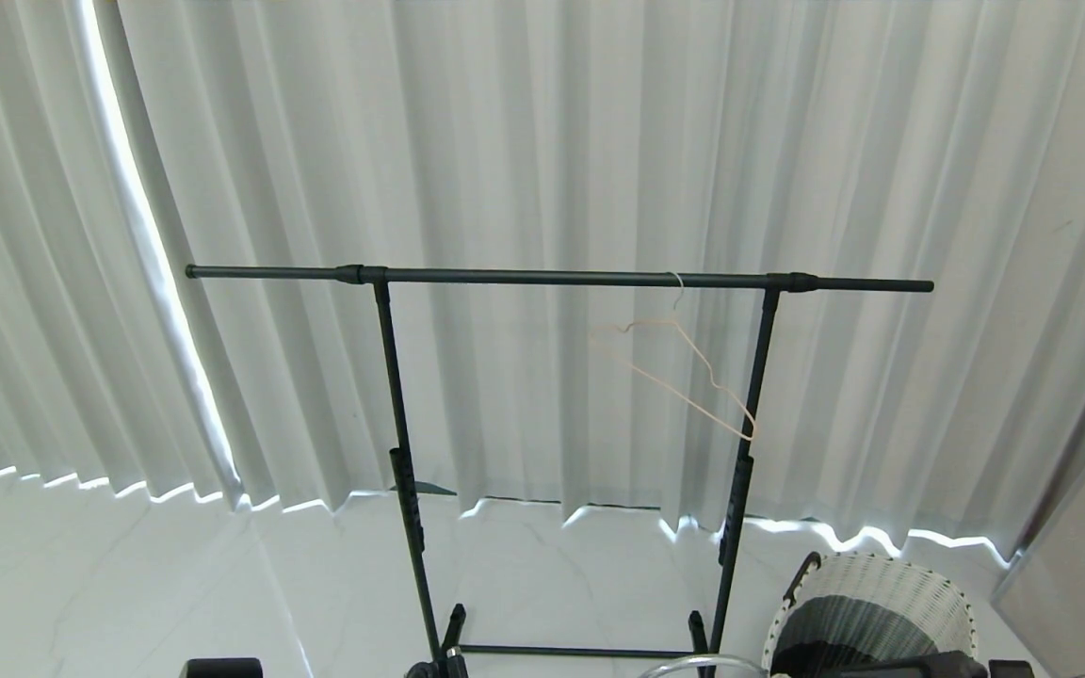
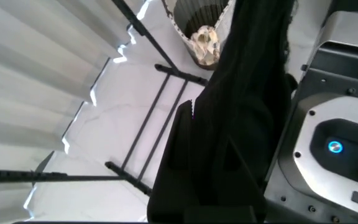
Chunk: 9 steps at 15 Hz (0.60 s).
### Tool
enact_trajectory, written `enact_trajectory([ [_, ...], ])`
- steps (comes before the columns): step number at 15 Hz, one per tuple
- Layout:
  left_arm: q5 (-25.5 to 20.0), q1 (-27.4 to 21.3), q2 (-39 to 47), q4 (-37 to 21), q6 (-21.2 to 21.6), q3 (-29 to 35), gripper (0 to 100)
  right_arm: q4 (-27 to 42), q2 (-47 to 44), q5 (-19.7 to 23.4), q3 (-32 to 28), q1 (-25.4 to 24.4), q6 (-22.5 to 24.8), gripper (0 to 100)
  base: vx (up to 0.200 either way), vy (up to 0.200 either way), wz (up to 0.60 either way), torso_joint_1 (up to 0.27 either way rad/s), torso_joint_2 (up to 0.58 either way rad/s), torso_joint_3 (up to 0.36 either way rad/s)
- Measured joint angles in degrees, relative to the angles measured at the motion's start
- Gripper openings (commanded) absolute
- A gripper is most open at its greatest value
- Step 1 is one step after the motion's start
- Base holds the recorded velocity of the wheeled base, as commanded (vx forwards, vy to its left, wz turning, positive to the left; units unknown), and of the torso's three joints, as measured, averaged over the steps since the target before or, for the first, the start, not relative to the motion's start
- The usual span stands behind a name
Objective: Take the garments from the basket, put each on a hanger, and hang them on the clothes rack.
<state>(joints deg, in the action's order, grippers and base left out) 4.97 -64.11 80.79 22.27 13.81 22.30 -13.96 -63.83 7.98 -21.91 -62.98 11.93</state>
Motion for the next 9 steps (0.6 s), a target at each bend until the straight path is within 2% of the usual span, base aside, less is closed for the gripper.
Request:
enact_trajectory([
  [2, 2.6, 0.9, 0.0, 0.0, 0.0, -1.1, 0, 0.0, 0.4, -2.6, 0.7, 0.9, 0.0, 100, 0.000, 0.000, 0.00, 0.000, 0.00, 0.000],
  [4, 6.9, 3.0, 0.0, 0.0, 0.0, -2.5, 0, 0.0, 1.0, -3.0, 1.6, 1.8, 0.0, 100, 0.000, 0.000, 0.00, 0.000, 0.00, 0.000],
  [7, 8.3, 7.8, -0.1, 2.2, -1.7, -1.5, 0, 0.0, 1.6, -3.0, 3.1, 2.3, 0.0, 100, 0.000, 0.000, 0.00, 0.000, 0.00, 0.000],
  [9, 8.6, 9.2, -0.2, 2.9, -3.5, 0.2, 0, 0.0, 1.5, -3.1, 4.1, 2.5, -0.1, 100, 0.000, 0.000, 0.00, 0.000, 0.00, 0.000],
])
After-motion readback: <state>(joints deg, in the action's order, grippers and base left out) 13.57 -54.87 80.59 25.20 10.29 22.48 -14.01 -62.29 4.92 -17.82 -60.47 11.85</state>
